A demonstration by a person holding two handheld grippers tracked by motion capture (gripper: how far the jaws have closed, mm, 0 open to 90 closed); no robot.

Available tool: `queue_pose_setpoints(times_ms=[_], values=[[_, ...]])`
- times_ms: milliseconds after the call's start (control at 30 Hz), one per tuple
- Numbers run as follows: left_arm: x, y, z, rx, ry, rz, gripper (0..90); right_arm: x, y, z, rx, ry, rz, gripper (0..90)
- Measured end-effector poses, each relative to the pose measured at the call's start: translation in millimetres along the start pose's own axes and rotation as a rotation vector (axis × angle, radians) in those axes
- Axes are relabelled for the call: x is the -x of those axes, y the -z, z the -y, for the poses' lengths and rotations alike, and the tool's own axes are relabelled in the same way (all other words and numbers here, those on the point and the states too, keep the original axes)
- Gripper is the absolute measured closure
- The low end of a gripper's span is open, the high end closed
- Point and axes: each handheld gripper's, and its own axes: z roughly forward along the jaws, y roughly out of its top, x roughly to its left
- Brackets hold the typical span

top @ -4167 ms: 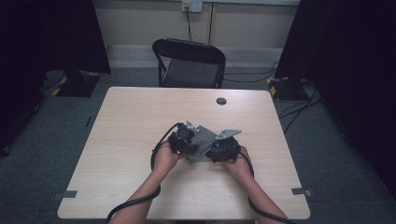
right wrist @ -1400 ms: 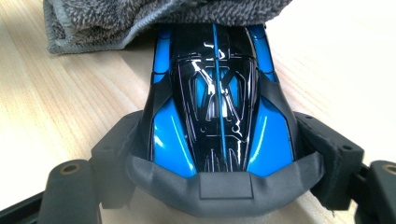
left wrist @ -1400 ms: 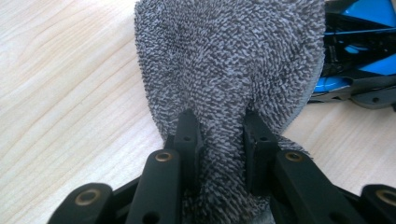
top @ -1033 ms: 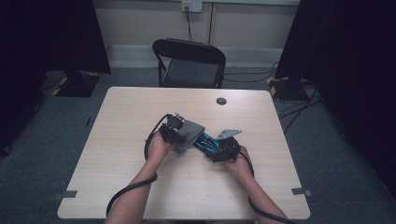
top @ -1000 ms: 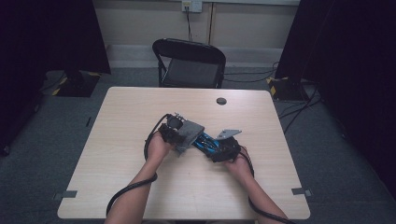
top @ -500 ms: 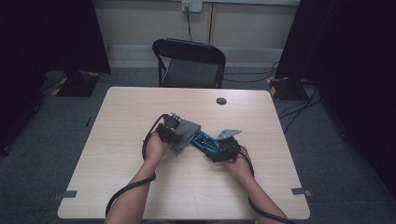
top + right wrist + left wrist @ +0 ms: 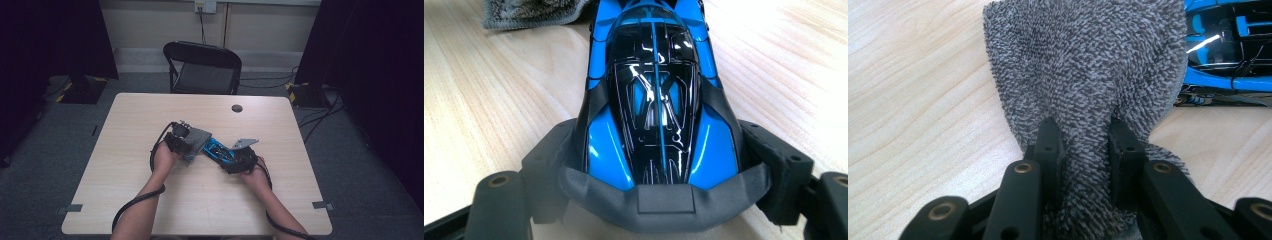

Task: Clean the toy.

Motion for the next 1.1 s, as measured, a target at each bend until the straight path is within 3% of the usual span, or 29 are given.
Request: queue_pose_setpoints(times_ms=[267,667,1100], values=[[-4.7,0.3,1.9,-0.003,0.002,-0.01,71.6,0.0,0.0,0.0,0.001,0.0,0.0,23.8],[-15.9,2.7,7.4,0.008,0.043,-0.011,71.6,-0.1,0.0,0.0,0.0,0.0,0.0,23.8],[-32.2,20.9,31.5,0.02,0.06,-0.005,71.6,0.1,0.0,0.0,0.0,-0.001,0.0,23.7]])
